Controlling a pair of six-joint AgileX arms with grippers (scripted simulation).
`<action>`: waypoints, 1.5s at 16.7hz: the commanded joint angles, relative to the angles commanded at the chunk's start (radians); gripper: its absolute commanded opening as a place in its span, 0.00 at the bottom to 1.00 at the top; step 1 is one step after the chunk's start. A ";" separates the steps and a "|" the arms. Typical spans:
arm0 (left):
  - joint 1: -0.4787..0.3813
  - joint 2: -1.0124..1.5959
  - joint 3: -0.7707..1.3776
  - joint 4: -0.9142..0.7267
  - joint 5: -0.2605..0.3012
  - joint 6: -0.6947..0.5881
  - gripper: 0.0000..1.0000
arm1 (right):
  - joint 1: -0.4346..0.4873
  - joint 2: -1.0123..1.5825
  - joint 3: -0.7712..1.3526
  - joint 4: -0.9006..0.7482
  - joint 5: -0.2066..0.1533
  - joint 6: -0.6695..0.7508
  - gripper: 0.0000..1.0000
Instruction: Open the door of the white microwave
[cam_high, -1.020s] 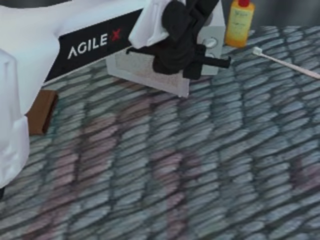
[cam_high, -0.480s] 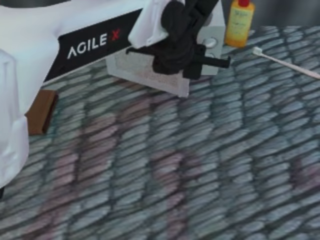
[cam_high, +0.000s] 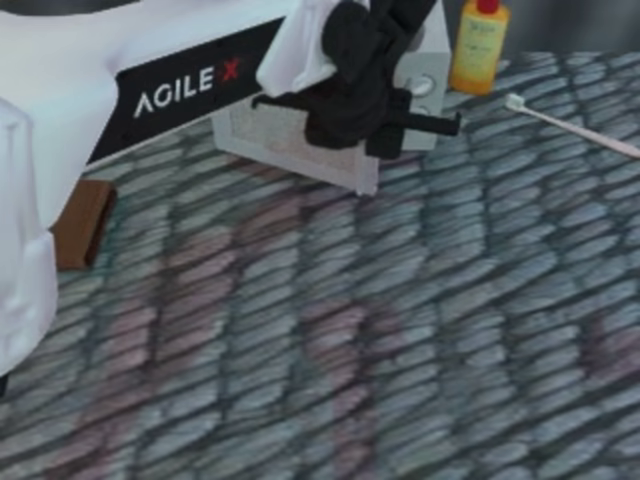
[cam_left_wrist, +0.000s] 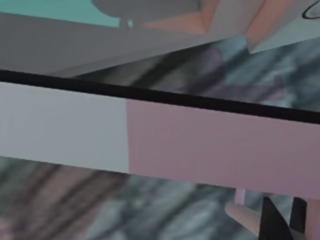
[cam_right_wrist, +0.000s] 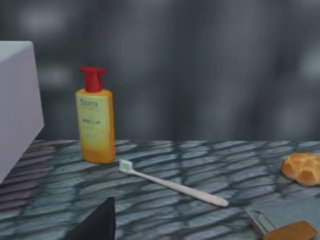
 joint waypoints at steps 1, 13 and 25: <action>0.000 0.000 0.000 0.000 0.000 0.000 0.00 | 0.000 0.000 0.000 0.000 0.000 0.000 1.00; 0.017 -0.088 -0.138 0.068 0.055 0.102 0.00 | 0.000 0.000 0.000 0.000 0.000 0.000 1.00; 0.017 -0.088 -0.138 0.068 0.055 0.102 0.00 | 0.000 0.000 0.000 0.000 0.000 0.000 1.00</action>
